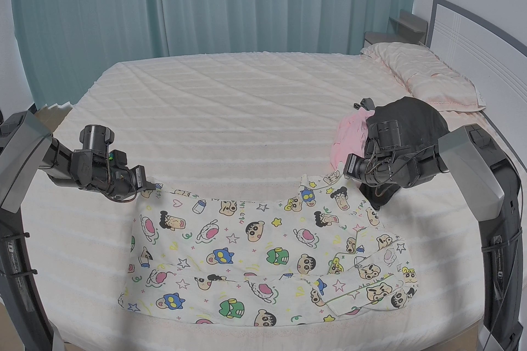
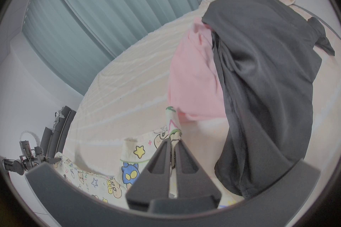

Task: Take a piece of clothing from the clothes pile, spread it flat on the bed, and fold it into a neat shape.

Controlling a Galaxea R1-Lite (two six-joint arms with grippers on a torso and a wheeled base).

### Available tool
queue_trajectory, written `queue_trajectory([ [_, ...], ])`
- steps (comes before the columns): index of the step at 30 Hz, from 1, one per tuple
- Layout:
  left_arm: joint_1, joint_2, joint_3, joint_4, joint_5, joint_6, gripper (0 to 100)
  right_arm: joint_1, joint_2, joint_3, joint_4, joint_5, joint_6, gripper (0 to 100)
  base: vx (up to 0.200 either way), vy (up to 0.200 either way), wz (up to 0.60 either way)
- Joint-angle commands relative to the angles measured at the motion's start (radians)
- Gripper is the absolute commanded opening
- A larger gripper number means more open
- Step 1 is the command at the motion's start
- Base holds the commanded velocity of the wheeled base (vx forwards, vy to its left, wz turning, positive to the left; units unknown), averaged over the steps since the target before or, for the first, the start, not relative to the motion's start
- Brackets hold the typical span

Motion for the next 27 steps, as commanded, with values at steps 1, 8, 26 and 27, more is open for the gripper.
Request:
queue_trajectory([
  [1, 0.0, 0.003, 0.005, -0.001, 0.0, -0.001, 0, -0.001, 0.002, 0.012, 0.005, 0.011, -0.004, 0, 0.0, 0.0, 0.0],
  [8, 0.0, 0.006, 0.007, -0.001, 0.0, -0.001, 0, 0.002, 0.033, 0.015, 0.004, 0.041, -0.067, 100, 0.0, 0.0, 0.0],
  [26, 0.004, -0.006, 0.016, 0.0, 0.0, -0.001, 0, 0.03, 0.06, 0.048, -0.01, 0.113, -0.158, 0, 0.0, 0.0, 0.0],
  [27, 0.004, -0.008, 0.016, -0.001, 0.0, -0.001, 0, 0.025, 0.059, 0.053, -0.015, 0.115, -0.158, 0, 0.0, 0.0, 0.0],
])
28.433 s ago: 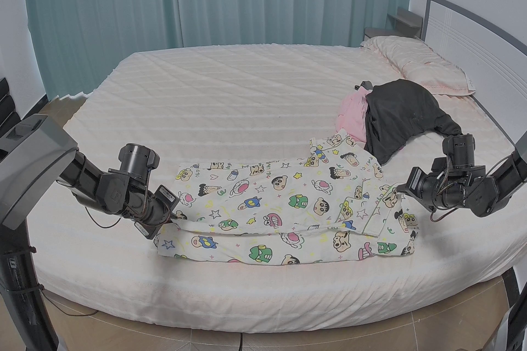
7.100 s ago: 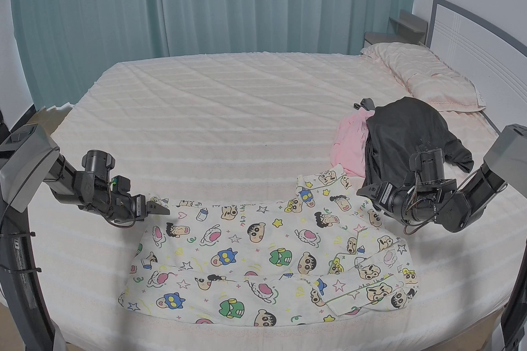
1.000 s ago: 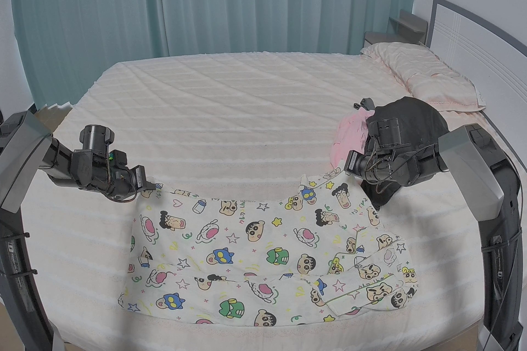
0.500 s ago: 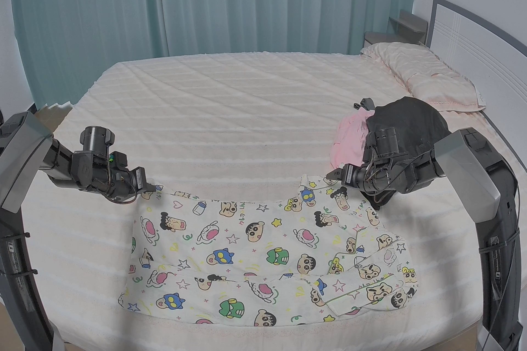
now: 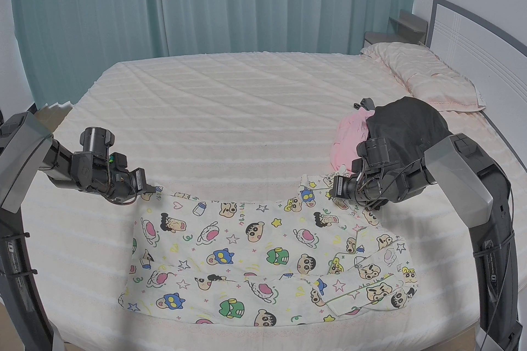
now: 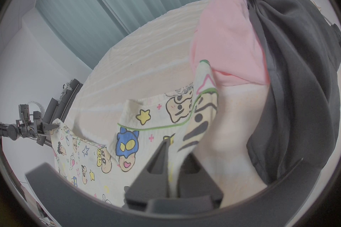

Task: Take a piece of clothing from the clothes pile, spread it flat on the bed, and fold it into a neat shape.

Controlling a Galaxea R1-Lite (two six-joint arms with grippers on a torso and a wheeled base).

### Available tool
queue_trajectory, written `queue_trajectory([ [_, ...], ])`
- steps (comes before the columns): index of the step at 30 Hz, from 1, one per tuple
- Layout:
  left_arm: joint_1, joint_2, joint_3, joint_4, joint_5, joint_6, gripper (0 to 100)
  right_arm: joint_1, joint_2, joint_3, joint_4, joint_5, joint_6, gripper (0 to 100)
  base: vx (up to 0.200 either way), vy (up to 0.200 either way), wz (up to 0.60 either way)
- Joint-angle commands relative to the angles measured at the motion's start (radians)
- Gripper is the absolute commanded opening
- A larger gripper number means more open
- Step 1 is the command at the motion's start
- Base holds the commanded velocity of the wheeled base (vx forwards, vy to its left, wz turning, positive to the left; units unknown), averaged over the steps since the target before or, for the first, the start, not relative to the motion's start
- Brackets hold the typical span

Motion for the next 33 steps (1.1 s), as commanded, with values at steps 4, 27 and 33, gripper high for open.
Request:
queue_trajectory([
  [4, 0.006, -0.034, 0.005, 0.012, 0.0, -0.013, 0, -0.031, -0.01, 0.076, -0.171, 0.015, 0.013, 0, 0.0, 0.0, 0.0],
  [27, 0.015, -0.088, 0.062, -0.011, -0.011, -0.078, 0, -0.073, -0.153, 0.341, -0.447, 0.139, 0.116, 0, 0.0, 0.0, 0.0],
  [33, 0.015, -0.137, 0.129, -0.045, -0.017, -0.076, 0, -0.094, -0.22, 0.439, -0.482, 0.193, 0.117, 0, 0.0, 0.0, 0.0],
])
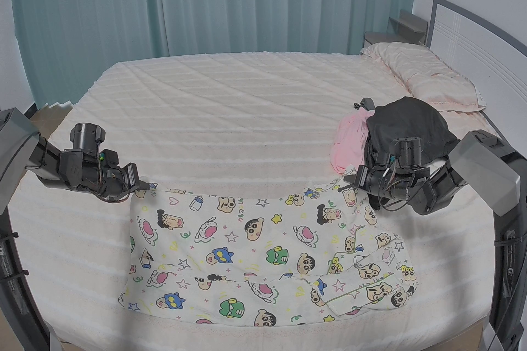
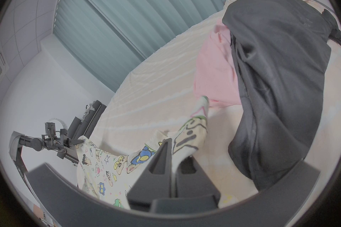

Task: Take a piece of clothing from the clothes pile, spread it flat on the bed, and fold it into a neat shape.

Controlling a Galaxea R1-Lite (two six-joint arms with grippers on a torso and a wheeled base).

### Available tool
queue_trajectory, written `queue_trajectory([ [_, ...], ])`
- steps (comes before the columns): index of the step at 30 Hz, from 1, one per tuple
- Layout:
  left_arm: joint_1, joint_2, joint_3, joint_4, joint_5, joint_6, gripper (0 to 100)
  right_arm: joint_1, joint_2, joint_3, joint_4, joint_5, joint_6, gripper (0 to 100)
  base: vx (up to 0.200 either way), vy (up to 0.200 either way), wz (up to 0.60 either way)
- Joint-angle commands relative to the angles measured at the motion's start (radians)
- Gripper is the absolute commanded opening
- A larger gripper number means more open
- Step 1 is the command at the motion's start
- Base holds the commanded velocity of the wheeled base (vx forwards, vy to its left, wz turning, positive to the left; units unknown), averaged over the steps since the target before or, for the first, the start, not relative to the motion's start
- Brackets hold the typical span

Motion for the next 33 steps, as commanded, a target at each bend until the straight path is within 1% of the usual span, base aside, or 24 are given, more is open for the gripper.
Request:
queue_trajectory([
  [1, 0.0, -0.058, 0.075, -0.052, -0.004, 0.001, 0, -0.016, -0.089, 0.1, -0.02, 0.04, 0.001, 0, 0.0, 0.0, 0.0],
  [4, 0.002, -0.08, 0.133, -0.112, -0.01, -0.001, 0, -0.017, -0.115, 0.157, -0.043, 0.067, 0.001, 0, 0.0, 0.0, 0.0],
  [6, 0.012, -0.107, 0.193, -0.169, -0.012, -0.001, 0, -0.025, -0.144, 0.224, -0.081, 0.09, 0.001, 0, 0.0, 0.0, 0.0],
  [8, 0.014, -0.11, 0.199, -0.174, -0.012, -0.001, 0, -0.027, -0.149, 0.232, -0.086, 0.092, 0.001, 0, 0.0, 0.0, 0.0],
  [9, 0.02, -0.136, 0.242, -0.189, -0.013, -0.001, 0, -0.031, -0.175, 0.304, -0.134, 0.112, 0.001, 0, 0.0, 0.0, 0.0],
  [12, 0.029, -0.178, 0.297, -0.186, -0.033, 0.012, 0, -0.033, -0.206, 0.39, -0.183, 0.133, 0.001, 0, 0.0, 0.0, 0.0],
  [13, 0.029, -0.178, 0.297, -0.186, -0.033, 0.012, 0, -0.033, -0.206, 0.39, -0.183, 0.133, 0.001, 0, 0.0, 0.0, 0.0],
  [14, 0.037, -0.201, 0.34, -0.186, -0.062, 0.035, 0, -0.033, -0.219, 0.448, -0.213, 0.144, -0.001, 0, 0.0, 0.0, 0.0],
  [17, 0.045, -0.236, 0.417, -0.187, -0.092, 0.088, 0, -0.033, -0.233, 0.537, -0.276, 0.156, 0.001, 0, 0.0, 0.0, 0.0],
  [20, 0.046, -0.267, 0.49, -0.191, -0.11, 0.111, 0, -0.033, -0.236, 0.622, -0.335, 0.155, 0.001, 0, 0.0, 0.0, 0.0],
  [26, 0.055, -0.29, 0.592, -0.195, -0.147, 0.116, 0, -0.03, -0.241, 0.789, -0.439, 0.153, 0.001, 0, 0.0, 0.0, 0.0],
  [31, 0.057, -0.253, 0.621, -0.197, -0.153, 0.116, 0, -0.022, -0.219, 0.838, -0.456, 0.146, 0.004, 0, 0.0, 0.0, 0.0],
  [32, 0.058, -0.239, 0.625, -0.198, -0.156, 0.116, 0, -0.022, -0.213, 0.841, -0.456, 0.144, 0.007, 100, 0.0, 0.0, 0.0],
  [33, 0.06, -0.23, 0.631, -0.206, -0.159, 0.116, 0, -0.024, -0.213, 0.844, -0.456, 0.144, 0.019, 100, 0.0, 0.0, 0.0],
])
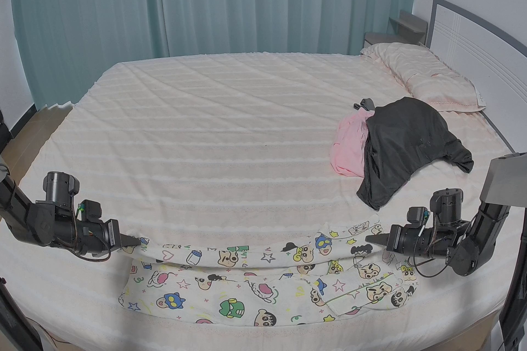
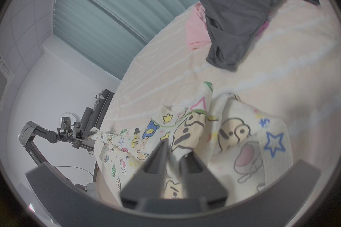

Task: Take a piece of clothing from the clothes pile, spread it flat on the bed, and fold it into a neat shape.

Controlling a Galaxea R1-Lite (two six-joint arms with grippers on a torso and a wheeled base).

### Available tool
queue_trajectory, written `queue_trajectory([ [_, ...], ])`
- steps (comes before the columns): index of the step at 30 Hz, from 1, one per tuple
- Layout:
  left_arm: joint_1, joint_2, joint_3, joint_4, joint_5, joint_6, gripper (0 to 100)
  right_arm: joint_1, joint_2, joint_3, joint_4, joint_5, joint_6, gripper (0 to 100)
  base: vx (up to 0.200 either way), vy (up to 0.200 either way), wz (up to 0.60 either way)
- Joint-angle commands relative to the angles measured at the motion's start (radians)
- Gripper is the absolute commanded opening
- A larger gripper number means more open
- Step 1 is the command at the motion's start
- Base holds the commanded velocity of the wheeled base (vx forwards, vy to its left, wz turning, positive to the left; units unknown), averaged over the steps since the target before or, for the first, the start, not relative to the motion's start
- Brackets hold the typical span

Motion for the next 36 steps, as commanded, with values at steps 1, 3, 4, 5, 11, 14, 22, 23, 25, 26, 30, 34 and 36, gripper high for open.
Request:
queue_trajectory([
  [1, 0.006, 0.03, 0.034, -0.01, -0.009, 0.001, 0, 0.002, 0.016, 0.037, -0.005, -0.003, 0.016, 100, 0.0, 0.0, 0.0],
  [3, 0.021, 0.048, 0.065, -0.065, -0.045, -0.001, 0, -0.001, -0.007, 0.051, -0.008, -0.004, 0.093, 100, 0.0, 0.0, 0.0],
  [4, 0.023, 0.053, 0.075, -0.088, -0.055, -0.001, 0, 0.0, -0.018, 0.054, -0.008, -0.006, 0.116, 100, 0.0, 0.0, 0.0],
  [5, 0.024, 0.056, 0.091, -0.113, -0.061, -0.001, 0, -0.001, -0.03, 0.059, -0.006, -0.012, 0.139, 100, 0.0, 0.0, 0.0],
  [11, 0.029, 0.061, 0.149, -0.2, -0.061, -0.007, 0, 0.004, -0.03, 0.086, -0.005, -0.102, 0.174, 100, 0.0, 0.0, 0.0],
  [14, 0.032, 0.059, 0.16, -0.213, -0.061, -0.007, 0, 0.004, -0.027, 0.088, -0.005, -0.11, 0.188, 100, 0.0, 0.0, 0.0],
  [22, 0.038, 0.056, 0.164, -0.22, -0.063, -0.007, 0, 0.025, -0.015, 0.088, -0.005, -0.111, 0.209, 100, 0.0, 0.0, 0.0],
  [23, 0.038, 0.055, 0.164, -0.22, -0.063, -0.007, 0, 0.028, -0.012, 0.083, -0.005, -0.111, 0.211, 100, 0.0, 0.0, 0.0],
  [25, 0.038, 0.053, 0.164, -0.22, -0.063, -0.007, 0, 0.034, -0.009, 0.077, -0.003, -0.11, 0.217, 100, 0.0, 0.0, 0.0],
  [26, 0.038, 0.053, 0.163, -0.22, -0.061, -0.007, 0, 0.045, -0.004, 0.071, -0.005, -0.111, 0.224, 100, 0.0, 0.0, 0.0],
  [30, 0.038, 0.055, 0.161, -0.22, -0.061, -0.007, 0, 0.053, -0.004, 0.059, 0.001, -0.111, 0.238, 0, 0.0, 0.0, 0.0],
  [34, 0.038, 0.055, 0.152, -0.22, -0.06, -0.009, 0, 0.048, -0.009, 0.059, 0.006, -0.113, 0.252, 0, 0.0, 0.0, 0.0],
  [36, 0.038, 0.053, 0.147, -0.222, -0.06, -0.009, 0, 0.045, -0.01, 0.062, 0.007, -0.113, 0.252, 0, 0.0, 0.0, 0.0],
])
